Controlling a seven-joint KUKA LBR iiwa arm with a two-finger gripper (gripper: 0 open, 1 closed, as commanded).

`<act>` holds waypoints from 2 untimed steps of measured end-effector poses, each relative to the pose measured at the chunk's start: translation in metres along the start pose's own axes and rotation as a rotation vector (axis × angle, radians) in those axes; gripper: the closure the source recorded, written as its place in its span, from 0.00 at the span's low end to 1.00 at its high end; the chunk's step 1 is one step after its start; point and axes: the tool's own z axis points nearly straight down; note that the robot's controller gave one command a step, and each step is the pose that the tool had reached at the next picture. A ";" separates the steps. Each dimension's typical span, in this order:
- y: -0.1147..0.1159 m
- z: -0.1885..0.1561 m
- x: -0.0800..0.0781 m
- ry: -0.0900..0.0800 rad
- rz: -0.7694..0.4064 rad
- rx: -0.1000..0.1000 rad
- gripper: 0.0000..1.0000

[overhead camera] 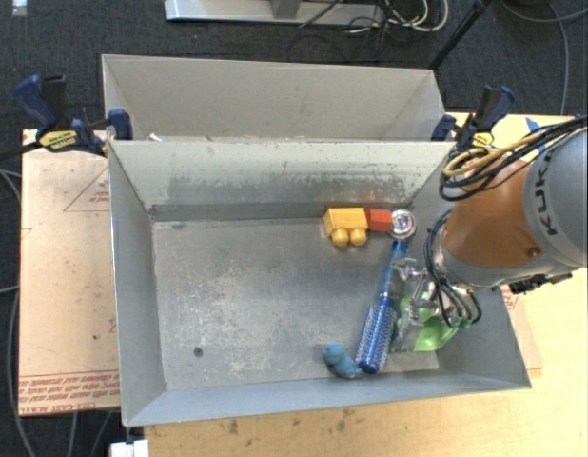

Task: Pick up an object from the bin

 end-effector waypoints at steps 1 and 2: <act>-0.004 -0.006 -0.004 -0.014 0.005 0.004 1.00; 0.003 -0.139 0.042 -0.007 -0.010 0.005 1.00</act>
Offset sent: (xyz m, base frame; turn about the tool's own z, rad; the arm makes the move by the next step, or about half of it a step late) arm 0.0000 0.0000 0.0000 0.0000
